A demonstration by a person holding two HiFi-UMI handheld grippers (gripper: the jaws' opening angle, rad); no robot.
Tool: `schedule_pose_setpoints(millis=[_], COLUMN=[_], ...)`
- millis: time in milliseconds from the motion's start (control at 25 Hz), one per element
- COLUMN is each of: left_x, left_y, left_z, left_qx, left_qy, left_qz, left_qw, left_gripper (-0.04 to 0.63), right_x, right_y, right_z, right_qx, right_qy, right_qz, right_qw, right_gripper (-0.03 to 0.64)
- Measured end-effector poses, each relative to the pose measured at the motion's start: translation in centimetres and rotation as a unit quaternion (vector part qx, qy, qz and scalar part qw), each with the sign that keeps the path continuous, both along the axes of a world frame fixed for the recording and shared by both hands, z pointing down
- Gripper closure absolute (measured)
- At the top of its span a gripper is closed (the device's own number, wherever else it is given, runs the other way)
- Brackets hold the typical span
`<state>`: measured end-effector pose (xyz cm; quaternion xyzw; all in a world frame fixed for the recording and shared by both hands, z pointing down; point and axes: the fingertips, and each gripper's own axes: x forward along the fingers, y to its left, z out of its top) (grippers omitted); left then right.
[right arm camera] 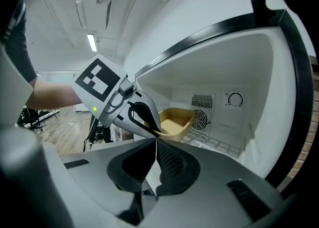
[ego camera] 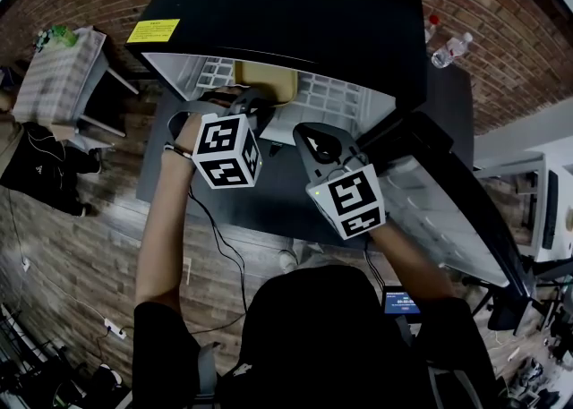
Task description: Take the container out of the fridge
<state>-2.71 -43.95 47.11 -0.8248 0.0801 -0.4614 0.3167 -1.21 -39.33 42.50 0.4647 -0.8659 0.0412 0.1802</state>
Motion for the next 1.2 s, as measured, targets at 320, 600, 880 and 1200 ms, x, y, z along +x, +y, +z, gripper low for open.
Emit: schedule_pose_setpoints(millis=[320, 600, 880, 1200], left_x=[-0.2, -0.9, -1.6, -2.8], left_y=[1.8, 4.0, 7.3, 11.7], left_z=[-0.3, -0.9, -2.2, -3.0], left_qx=[-0.013, -0.022, -0.022, -0.015], left_qy=[0.001, -0.004, 0.003, 0.000], left_qz=[0.003, 0.002, -0.002, -0.011], left_qw=[0.9999, 0.9997, 0.9998, 0.9998], left_gripper=[0.563, 0.563, 0.563, 0.563], right_x=[-0.2, -0.4, -0.9, -1.1], right_y=[1.1, 2.5, 4.9, 8.4], right_z=[-0.7, -1.8, -3.3, -4.6], right_qx=[0.008, 0.019, 0.037, 0.057], right_qy=[0.000, -0.001, 0.000, 0.006], right_qz=[-0.003, -0.004, -0.006, -0.007], right_qw=[1.000, 1.000, 0.999, 0.998], right_gripper=[0.575, 0.575, 0.575, 0.575])
